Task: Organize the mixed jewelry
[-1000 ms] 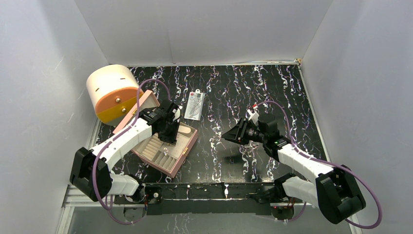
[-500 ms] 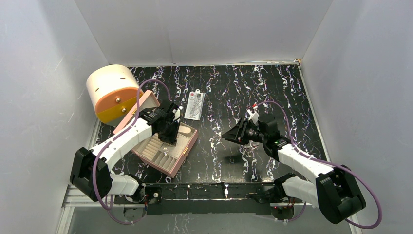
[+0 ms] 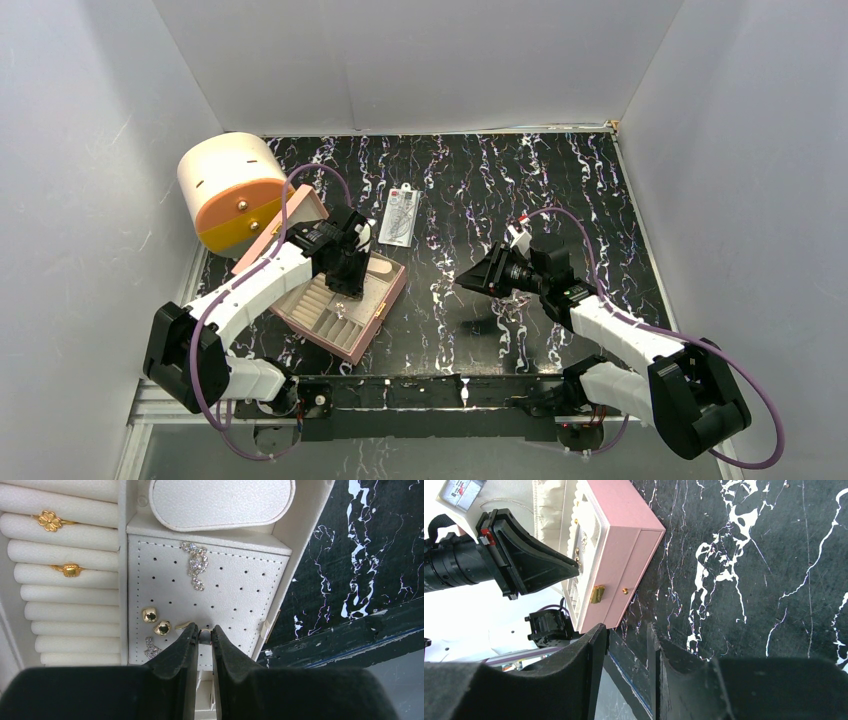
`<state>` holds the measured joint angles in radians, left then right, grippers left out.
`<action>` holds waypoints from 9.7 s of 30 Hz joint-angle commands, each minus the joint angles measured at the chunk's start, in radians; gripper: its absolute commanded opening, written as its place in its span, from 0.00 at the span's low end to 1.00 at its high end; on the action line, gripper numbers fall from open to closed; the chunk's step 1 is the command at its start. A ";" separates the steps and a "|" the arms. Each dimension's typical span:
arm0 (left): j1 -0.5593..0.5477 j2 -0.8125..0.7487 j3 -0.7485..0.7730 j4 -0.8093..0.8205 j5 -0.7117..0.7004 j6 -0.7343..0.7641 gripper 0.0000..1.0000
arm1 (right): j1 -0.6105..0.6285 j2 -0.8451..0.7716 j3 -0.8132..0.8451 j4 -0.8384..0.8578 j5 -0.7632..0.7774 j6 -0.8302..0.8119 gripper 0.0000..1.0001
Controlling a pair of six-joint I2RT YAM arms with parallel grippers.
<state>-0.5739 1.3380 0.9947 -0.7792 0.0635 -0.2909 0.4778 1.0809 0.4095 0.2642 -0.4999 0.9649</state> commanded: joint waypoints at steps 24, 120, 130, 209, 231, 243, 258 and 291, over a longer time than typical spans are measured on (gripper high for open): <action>-0.026 0.018 -0.016 0.013 -0.032 -0.017 0.09 | 0.000 -0.004 -0.003 0.056 -0.005 -0.002 0.45; -0.047 -0.766 0.094 0.048 -0.278 -0.161 0.78 | 0.023 0.135 0.488 -0.764 0.481 -0.395 0.64; -0.047 -0.824 0.077 -0.197 -0.434 -0.400 0.78 | 0.060 0.227 0.460 -0.597 0.335 -0.431 0.65; -0.047 -0.628 -0.254 -0.266 -0.228 -0.639 0.72 | 0.282 0.765 0.789 -0.177 -0.030 -0.365 0.66; -0.047 -0.613 -0.373 0.033 -0.163 -0.649 0.68 | 0.282 0.719 0.675 -0.105 -0.152 -0.326 0.50; -0.047 -0.541 -0.374 0.204 -0.099 -0.582 0.67 | 0.282 0.644 0.583 -0.105 -0.106 -0.307 0.49; -0.047 -0.360 -0.221 0.182 -0.261 -0.467 0.67 | 0.281 0.582 0.642 -0.203 0.167 -0.224 0.59; -0.047 -0.685 -0.180 0.277 -0.153 -0.364 0.75 | 0.172 0.091 0.345 -1.021 0.963 0.052 0.38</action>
<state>-0.6182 0.6178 0.8200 -0.6052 -0.1295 -0.6754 0.6842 1.1641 0.7868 -0.7105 0.4030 0.9348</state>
